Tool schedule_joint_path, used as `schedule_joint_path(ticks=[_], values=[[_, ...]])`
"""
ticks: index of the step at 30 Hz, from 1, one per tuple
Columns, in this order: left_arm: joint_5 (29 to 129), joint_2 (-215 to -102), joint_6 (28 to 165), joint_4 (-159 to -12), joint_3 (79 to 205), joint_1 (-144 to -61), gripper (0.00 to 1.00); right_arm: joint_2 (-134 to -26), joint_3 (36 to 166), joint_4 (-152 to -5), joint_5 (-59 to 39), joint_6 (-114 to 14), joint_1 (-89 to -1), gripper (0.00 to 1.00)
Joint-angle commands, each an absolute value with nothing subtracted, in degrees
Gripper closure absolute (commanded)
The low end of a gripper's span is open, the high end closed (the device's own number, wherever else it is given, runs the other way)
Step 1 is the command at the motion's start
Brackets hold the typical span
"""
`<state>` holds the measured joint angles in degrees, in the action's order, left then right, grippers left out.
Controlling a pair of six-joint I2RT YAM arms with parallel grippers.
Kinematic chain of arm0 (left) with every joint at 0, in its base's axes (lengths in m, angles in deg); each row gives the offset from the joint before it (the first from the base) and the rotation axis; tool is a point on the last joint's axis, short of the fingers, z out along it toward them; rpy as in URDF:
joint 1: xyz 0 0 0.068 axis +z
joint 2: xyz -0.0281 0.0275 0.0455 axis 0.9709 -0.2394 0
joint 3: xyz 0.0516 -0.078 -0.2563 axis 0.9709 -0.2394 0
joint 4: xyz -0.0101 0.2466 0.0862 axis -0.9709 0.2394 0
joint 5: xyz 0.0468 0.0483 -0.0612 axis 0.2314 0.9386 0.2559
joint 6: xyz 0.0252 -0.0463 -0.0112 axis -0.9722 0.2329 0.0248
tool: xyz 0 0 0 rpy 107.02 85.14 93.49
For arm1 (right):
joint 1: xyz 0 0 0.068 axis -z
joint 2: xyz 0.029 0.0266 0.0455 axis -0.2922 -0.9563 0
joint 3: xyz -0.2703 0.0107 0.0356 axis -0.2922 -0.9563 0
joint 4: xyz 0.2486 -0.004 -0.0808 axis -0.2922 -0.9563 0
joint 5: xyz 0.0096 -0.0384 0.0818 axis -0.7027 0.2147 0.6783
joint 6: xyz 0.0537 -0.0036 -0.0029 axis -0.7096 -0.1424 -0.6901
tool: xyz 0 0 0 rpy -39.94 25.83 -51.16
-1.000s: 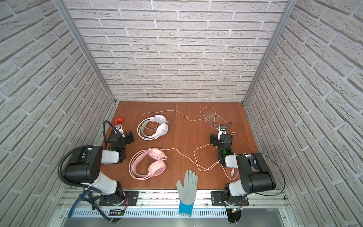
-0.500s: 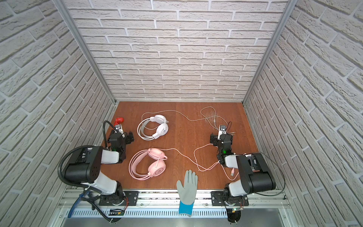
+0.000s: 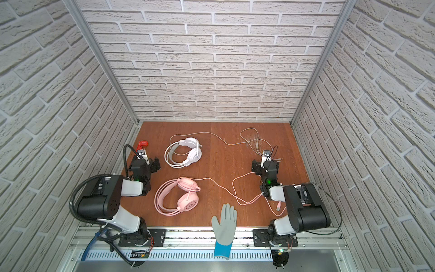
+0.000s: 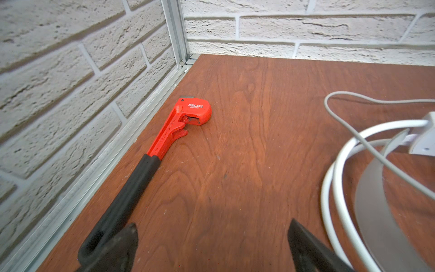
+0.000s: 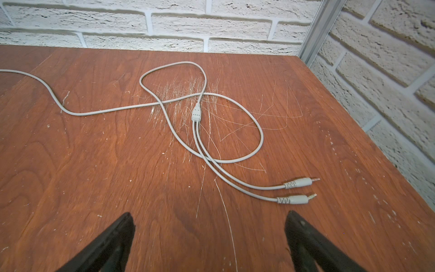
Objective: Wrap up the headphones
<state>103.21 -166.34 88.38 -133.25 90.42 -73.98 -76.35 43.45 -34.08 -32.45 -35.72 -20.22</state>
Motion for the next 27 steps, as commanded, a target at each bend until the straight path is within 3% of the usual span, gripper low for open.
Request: schedule_joint_path(ticks=[1, 13, 27], values=[[103.47, -166.3, 87.64, -136.93, 90.74, -74.01, 0.02, -75.4, 44.38, -32.0, -32.45, -36.0, -20.42, 0.0], [103.26, -160.75, 85.15, -136.08, 88.98, -75.77, 0.02, -73.28, 41.45, -28.18, -30.58, -34.7, -20.45, 0.01], [100.39, -136.9, 89.41, -106.13, 95.88, -76.33, 0.02, -69.71, 40.6, -27.99, -31.25, -32.24, -22.08, 0.02]])
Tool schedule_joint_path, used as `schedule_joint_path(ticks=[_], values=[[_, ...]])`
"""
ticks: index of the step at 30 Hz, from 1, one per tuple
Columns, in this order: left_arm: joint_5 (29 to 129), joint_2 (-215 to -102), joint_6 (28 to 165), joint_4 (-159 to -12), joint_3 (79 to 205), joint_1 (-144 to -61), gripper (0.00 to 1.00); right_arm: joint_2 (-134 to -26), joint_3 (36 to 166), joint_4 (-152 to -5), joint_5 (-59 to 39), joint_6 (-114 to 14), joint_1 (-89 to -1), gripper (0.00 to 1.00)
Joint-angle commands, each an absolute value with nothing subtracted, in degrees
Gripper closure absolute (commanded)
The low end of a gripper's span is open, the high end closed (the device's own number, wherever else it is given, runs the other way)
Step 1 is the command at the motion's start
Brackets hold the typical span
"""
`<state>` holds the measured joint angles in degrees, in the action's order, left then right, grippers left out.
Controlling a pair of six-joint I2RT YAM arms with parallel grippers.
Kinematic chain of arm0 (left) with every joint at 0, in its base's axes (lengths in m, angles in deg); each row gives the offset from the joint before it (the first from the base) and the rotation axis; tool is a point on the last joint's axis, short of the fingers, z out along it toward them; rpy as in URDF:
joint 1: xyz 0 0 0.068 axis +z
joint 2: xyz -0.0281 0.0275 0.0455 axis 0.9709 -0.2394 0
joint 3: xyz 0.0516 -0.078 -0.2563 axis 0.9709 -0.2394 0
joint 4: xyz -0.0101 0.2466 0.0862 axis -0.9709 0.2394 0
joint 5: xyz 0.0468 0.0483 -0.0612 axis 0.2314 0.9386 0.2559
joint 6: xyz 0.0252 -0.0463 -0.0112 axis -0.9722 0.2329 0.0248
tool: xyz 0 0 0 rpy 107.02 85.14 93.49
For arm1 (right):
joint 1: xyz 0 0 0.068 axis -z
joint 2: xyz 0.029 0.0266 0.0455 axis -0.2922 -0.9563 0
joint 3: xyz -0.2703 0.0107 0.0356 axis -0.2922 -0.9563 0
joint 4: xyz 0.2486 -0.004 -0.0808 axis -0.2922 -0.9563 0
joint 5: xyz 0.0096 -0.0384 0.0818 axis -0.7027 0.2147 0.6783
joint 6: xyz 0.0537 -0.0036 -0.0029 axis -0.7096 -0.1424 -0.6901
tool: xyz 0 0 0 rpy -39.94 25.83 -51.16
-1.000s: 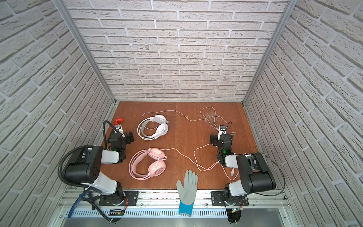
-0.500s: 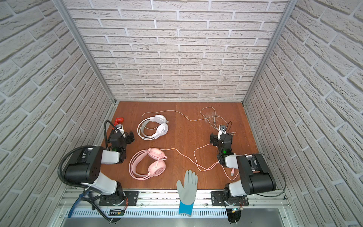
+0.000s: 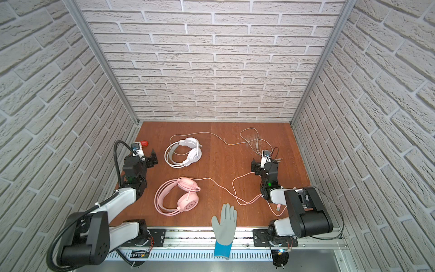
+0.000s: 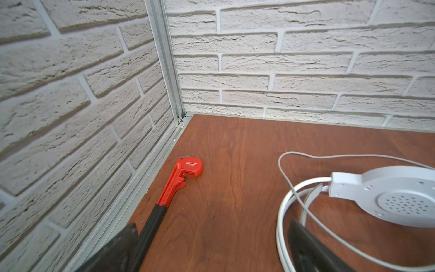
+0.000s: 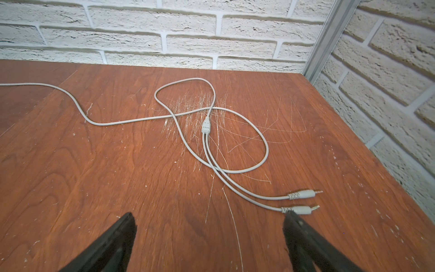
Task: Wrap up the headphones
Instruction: 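Move the left gripper down onto the pink headset band while the right arm reaches forward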
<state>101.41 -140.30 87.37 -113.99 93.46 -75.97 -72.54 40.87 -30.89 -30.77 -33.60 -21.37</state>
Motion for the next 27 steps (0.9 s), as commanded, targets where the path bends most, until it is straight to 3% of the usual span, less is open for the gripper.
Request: schedule_joint_path(ticks=[1, 4, 14, 27], values=[[100.32, -135.62, 89.75, -104.13, 96.39, -76.41, 0.02, -67.92, 41.35, -30.94, -31.19, -32.21, -22.09, 0.02], [100.4, -132.67, 90.83, -98.2, 97.91, -76.42, 0.02, -63.4, 44.39, -41.4, -30.94, -32.8, -22.07, 0.02], [98.45, -128.8, 97.22, -72.89, 108.75, -77.69, 0.02, -55.31, 50.74, -54.24, -28.66, -34.65, -22.38, 0.02], [97.35, -131.38, 110.03, -46.49, 119.1, -82.83, 0.02, -49.67, 59.71, -71.99, -19.65, -35.43, -23.01, 0.0]])
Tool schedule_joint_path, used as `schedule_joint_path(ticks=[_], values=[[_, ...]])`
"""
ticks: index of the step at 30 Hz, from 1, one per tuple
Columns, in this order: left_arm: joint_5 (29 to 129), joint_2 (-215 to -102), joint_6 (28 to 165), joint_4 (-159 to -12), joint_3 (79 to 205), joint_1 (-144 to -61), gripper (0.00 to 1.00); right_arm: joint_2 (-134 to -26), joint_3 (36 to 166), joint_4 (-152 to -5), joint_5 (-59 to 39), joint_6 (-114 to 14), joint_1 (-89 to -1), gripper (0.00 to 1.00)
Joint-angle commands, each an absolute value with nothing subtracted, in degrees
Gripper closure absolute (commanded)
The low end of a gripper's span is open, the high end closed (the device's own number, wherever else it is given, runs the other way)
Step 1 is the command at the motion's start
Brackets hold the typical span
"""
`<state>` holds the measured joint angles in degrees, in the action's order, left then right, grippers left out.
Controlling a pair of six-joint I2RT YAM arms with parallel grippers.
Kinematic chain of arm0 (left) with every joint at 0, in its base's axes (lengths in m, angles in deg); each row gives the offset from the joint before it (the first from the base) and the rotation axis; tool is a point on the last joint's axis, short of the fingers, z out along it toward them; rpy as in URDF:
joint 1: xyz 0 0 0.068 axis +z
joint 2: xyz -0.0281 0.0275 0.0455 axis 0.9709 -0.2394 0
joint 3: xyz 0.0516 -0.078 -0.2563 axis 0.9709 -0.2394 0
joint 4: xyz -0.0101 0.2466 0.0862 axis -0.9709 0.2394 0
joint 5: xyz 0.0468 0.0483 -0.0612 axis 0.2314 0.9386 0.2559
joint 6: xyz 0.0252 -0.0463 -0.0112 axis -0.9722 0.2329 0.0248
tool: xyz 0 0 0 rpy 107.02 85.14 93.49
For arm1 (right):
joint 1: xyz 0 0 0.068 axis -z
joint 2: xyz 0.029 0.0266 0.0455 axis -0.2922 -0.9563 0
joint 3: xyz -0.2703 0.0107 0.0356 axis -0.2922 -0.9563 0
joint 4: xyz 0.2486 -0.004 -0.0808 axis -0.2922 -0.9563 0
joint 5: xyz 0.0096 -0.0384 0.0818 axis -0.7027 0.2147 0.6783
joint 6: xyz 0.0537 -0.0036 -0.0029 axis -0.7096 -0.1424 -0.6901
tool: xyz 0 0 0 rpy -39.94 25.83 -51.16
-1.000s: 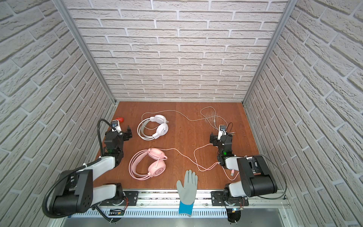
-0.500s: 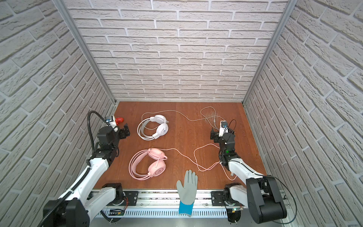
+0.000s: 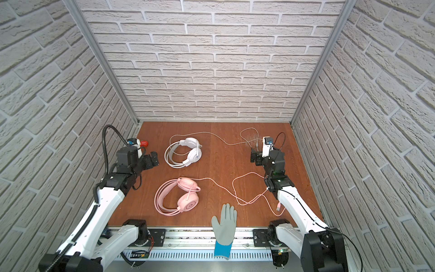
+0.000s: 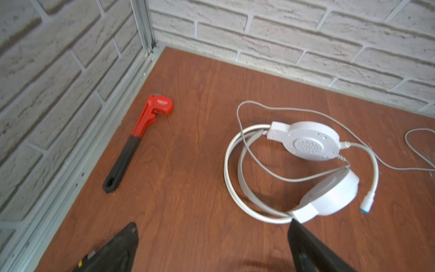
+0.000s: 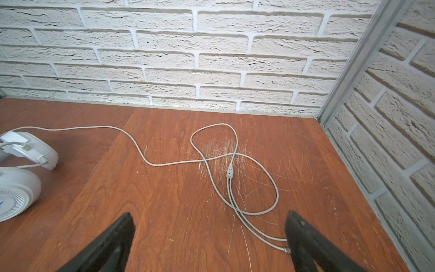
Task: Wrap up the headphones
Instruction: 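Move the left gripper down onto the pink headset band while the right arm reaches forward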
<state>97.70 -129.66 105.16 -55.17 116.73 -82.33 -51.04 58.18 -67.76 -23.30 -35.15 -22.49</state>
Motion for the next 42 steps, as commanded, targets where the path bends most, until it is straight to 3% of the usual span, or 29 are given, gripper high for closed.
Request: schedule_joint_path(ticks=[1, 16, 27, 33, 42], values=[[95.97, -132.62, 110.8, -44.6, 119.84, -82.92, 0.02, -49.56, 59.87, -72.4, -18.78, -35.16, -23.05, 0.0], [92.22, -142.94, 121.78, -28.92, 120.94, -93.2, 0.02, -49.93, 61.19, -77.01, -15.79, -33.87, -23.2, 0.0], [91.25, -146.6, 127.17, -24.49, 116.47, -94.09, 0.02, -51.6, 61.84, -77.13, -14.42, -35.1, -23.57, 0.0], [91.23, -148.54, 129.71, -26.62, 113.16, -94.09, 0.07, -51.31, 61.95, -77.0, -14.64, -35.02, -23.75, 0.0], [88.85, -149.3, 130.3, -29.32, 108.52, -94.2, 0.22, -51.79, 61.86, -77.09, -14.8, -35.55, -24.09, 0.0]])
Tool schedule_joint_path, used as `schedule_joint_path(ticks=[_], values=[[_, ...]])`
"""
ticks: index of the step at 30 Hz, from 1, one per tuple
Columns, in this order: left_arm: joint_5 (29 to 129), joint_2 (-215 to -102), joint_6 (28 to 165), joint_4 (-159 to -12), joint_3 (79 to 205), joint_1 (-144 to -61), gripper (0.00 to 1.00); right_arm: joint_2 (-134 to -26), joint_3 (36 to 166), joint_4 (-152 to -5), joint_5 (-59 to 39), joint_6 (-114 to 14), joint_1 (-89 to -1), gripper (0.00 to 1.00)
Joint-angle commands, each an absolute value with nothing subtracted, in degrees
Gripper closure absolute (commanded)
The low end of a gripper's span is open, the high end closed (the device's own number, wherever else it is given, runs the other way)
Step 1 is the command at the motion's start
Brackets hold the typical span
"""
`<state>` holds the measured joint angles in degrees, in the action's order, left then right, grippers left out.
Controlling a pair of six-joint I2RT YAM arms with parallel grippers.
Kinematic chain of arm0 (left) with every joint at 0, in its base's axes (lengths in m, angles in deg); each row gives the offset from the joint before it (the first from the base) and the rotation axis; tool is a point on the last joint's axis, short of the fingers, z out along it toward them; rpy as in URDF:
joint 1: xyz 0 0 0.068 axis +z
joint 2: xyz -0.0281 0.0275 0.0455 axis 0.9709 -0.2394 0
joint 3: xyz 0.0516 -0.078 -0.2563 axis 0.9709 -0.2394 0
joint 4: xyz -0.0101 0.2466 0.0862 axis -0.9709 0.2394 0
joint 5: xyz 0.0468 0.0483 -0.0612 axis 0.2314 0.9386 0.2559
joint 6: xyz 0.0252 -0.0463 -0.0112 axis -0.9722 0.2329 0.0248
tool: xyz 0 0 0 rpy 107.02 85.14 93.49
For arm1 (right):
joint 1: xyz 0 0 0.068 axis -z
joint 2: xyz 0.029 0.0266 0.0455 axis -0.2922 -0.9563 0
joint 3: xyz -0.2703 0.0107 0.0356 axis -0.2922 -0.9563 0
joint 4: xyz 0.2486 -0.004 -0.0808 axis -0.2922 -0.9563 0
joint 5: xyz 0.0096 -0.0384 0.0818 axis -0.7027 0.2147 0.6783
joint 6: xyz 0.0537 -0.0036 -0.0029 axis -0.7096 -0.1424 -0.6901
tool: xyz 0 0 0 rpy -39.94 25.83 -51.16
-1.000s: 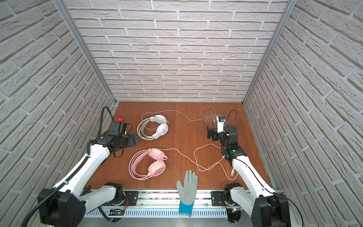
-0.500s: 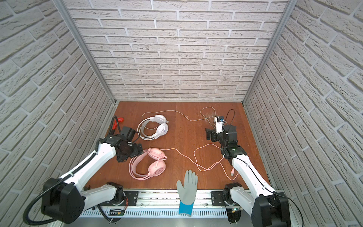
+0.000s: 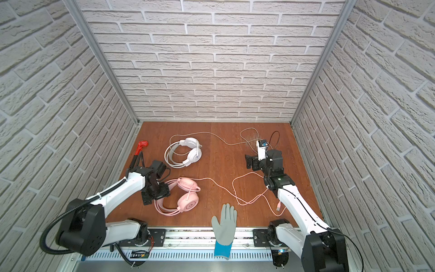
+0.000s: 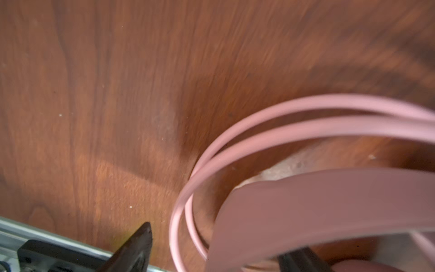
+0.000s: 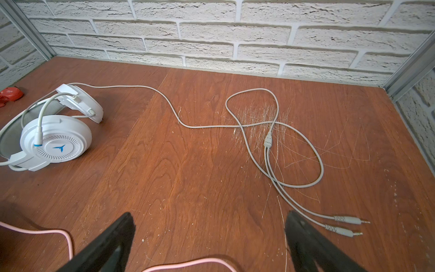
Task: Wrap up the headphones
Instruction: 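Move the left gripper down onto the pink headset band while the right arm reaches forward, then grasp the pink headset band with the left gripper while the right gripper approaches the cable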
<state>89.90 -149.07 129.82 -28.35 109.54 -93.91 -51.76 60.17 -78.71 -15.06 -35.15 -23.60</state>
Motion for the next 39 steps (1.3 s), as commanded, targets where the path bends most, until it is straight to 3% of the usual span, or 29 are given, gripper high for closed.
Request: schedule_joint_path(ticks=[1, 16, 24, 39], values=[[88.11, -149.91, 129.66, -30.06, 108.31, -94.18, 0.22, -51.82, 61.84, -77.09, -14.97, -35.64, -24.07, 0.0], [89.39, -159.85, 125.98, -34.72, 111.89, -95.02, 0.47, -52.6, 62.47, -76.65, -16.86, -36.58, -24.22, 0.0], [90.61, -163.67, 123.16, -36.42, 117.48, -94.98, 0.5, -53.05, 63.04, -77.02, -17.52, -36.08, -24.29, 0.0], [86.97, -155.32, 124.51, -32.04, 115.72, -95.01, 0.17, -52.25, 63.16, -78.32, -18.03, -36.62, -24.51, 0.0]])
